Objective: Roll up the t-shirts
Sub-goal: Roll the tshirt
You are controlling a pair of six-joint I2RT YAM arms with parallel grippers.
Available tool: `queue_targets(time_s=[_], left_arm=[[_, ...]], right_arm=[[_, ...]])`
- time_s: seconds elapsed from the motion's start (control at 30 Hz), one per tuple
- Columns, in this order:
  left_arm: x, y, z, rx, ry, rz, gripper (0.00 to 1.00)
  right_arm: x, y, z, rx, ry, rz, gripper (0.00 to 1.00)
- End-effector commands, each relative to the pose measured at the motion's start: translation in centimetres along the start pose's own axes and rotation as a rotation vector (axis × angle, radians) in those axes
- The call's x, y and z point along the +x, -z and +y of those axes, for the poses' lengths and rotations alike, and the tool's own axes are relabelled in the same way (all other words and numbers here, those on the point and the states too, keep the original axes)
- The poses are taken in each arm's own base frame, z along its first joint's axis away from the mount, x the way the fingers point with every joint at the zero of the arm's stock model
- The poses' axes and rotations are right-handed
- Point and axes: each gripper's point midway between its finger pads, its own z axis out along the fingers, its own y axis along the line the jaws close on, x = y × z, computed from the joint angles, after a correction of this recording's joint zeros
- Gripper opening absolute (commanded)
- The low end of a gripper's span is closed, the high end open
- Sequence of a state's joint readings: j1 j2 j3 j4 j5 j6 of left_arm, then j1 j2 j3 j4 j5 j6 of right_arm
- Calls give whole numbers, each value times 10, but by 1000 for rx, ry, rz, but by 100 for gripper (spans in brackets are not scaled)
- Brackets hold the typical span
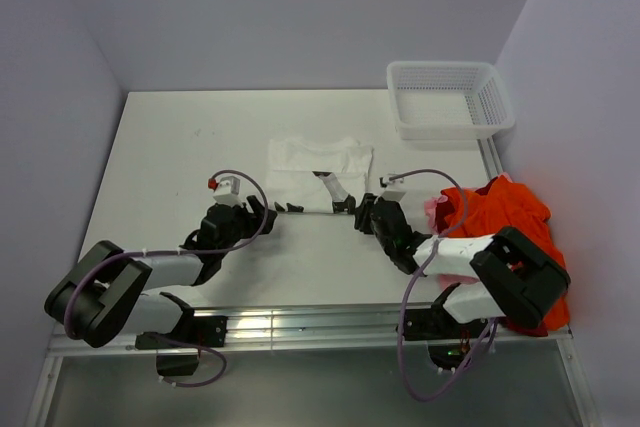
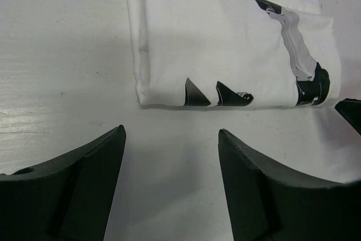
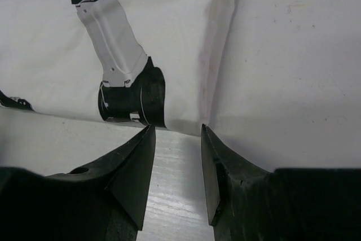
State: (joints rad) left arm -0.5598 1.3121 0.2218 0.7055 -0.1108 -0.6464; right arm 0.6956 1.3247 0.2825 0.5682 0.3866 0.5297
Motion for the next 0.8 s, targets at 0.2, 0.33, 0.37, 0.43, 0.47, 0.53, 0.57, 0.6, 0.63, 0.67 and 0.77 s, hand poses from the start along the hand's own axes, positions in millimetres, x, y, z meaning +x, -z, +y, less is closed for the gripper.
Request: queue_targets(time_s=[0.2,0.33,0.37,0.43,0.47,0.53,0.57,0.6,0.63,0.67,0.77], left_arm=[[-11,-4,-8,29,-17,-43,72],[-10,-5,-7,31,-13,-35,70],[-11,-5,-7,31,-11,-35,70],[-11,-5,-6,36,-7,-37,70],[-11,-5,-5,35,-5,-36,70],[-11,-5,-5,36,-1,-35,70],[-10,-5,-4,36,-1,-31,70],[-11,-6,-4,36,0,-31,69],[-11,-6,-5,41,1,-30,69],[-11,-6,-3,38,2,-30,68],[-12,-7,-4,44,3,-27,66]], right_arm=[[-12,-15,7,46,12,-22,45],[-10,-17,4,67,9,-13,47],[-11,-17,3,73,8,-17,48],[-10,-17,3,77,-1,-18,48],[-12,-17,0,91,-2,-24,48],[-11,-19,1,95,-3,-17,48],[-10,-20,1,97,2,-15,48],[-8,-21,0,98,6,-7,48],[-7,-22,2,92,6,-8,48],[-5,-23,1,93,11,-4,47],[-3,-24,2,84,9,-1,45]])
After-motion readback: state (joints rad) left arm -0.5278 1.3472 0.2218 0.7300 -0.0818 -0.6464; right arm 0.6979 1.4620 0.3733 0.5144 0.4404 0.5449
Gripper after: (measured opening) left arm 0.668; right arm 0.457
